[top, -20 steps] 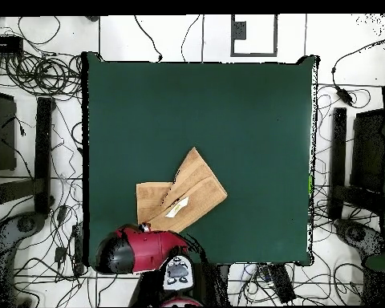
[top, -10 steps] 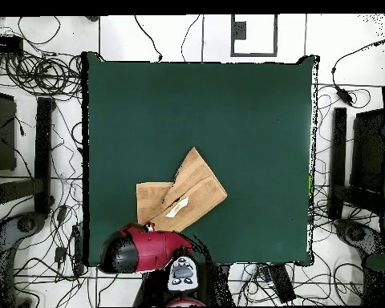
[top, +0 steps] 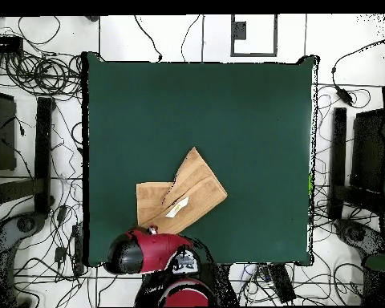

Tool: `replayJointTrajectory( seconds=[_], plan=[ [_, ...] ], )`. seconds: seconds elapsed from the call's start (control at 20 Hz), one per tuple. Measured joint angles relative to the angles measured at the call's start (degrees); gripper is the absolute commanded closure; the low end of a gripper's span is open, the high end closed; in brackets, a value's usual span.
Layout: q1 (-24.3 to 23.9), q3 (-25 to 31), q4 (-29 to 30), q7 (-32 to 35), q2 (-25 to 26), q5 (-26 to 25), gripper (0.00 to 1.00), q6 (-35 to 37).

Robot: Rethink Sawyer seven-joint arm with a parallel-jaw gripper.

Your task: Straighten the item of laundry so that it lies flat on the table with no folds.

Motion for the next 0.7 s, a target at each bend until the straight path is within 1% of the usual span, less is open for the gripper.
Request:
replayJointTrajectory(
  seconds=[0.2,0.7],
  plan=[
    [-0.1,-0.1,0.1,0.0,2.5,-0.2,0.00,-3.5],
    [0.0,-0.1,0.4,0.0,2.3,-0.5,0.00,-4.1]
  ],
)
